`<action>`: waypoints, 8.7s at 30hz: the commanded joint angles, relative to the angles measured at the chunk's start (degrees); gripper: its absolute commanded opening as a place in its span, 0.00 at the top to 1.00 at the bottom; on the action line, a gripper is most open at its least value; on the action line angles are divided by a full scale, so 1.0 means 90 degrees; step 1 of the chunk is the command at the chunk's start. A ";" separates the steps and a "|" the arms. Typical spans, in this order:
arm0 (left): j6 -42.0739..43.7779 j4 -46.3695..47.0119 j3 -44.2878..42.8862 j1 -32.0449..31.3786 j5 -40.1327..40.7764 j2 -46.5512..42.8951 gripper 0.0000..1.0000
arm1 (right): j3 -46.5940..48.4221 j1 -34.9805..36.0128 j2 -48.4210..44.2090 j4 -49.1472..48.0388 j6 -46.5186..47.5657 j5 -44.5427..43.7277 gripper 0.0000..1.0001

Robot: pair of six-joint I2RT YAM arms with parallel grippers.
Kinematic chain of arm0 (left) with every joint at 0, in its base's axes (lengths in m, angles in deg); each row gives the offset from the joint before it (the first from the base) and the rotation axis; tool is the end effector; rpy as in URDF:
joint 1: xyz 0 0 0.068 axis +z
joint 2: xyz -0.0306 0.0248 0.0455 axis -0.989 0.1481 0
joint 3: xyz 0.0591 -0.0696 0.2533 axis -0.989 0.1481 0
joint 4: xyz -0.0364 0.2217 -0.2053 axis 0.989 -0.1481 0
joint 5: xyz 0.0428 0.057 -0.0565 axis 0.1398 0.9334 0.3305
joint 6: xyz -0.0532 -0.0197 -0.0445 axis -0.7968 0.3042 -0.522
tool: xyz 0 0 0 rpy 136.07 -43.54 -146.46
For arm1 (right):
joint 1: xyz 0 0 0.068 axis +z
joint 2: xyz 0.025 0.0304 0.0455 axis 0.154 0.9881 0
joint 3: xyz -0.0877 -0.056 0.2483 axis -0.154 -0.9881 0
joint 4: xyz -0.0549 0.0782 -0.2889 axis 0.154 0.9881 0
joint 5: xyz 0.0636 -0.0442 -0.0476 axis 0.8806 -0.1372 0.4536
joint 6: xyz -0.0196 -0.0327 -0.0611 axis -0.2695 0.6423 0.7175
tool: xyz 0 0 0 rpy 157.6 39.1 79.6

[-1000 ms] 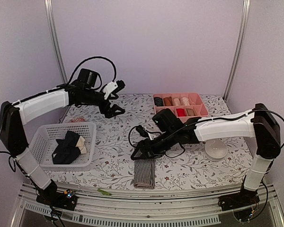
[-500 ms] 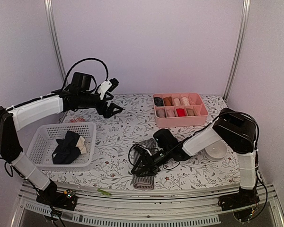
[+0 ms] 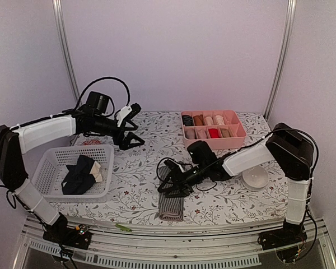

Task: Roll the underwear
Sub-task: Smooth out the underwear at the center of the board, then roll the underwear at the center of the board.

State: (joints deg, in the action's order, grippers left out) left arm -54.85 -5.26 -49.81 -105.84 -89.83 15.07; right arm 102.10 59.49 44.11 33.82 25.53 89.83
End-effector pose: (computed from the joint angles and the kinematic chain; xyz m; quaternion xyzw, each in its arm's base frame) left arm 0.3634 -0.2004 0.2453 0.4513 0.7559 -0.2705 0.3896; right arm 0.2370 0.3642 0.0681 0.2059 -0.8028 -0.5563 0.0609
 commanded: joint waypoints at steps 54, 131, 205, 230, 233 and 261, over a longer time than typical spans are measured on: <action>0.1437 0.1818 0.3101 -0.4395 0.1414 0.0140 1.00 | -0.1753 0.0007 -0.1584 0.0818 0.1046 -0.2102 0.70; 0.2396 0.2983 0.4533 -0.3506 0.1197 -0.2076 0.52 | -0.1028 0.0254 0.0320 0.0643 0.1868 0.0144 1.00; 0.3786 -0.5400 -0.2667 -0.2011 -0.1991 0.5099 0.81 | -0.0818 0.2060 -0.1074 0.2320 0.6786 -0.5422 1.00; 0.2266 0.2567 0.3856 -0.2842 0.0879 -0.1460 0.50 | 0.0052 -0.0272 0.0726 0.1995 0.2454 0.0792 1.00; 0.2292 0.2928 0.3862 -0.3320 0.1192 -0.1138 0.50 | 0.0223 -0.0353 0.1014 0.2223 0.2463 0.0907 1.00; 0.2784 0.1004 0.2807 -0.3807 0.1354 0.0677 1.00 | -0.0346 -0.1178 -0.1154 0.2579 0.2601 -0.0702 0.50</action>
State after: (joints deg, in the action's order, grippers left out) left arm -31.87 17.93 -22.82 -141.40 -70.61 20.90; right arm 102.05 52.93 44.28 53.99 45.71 95.71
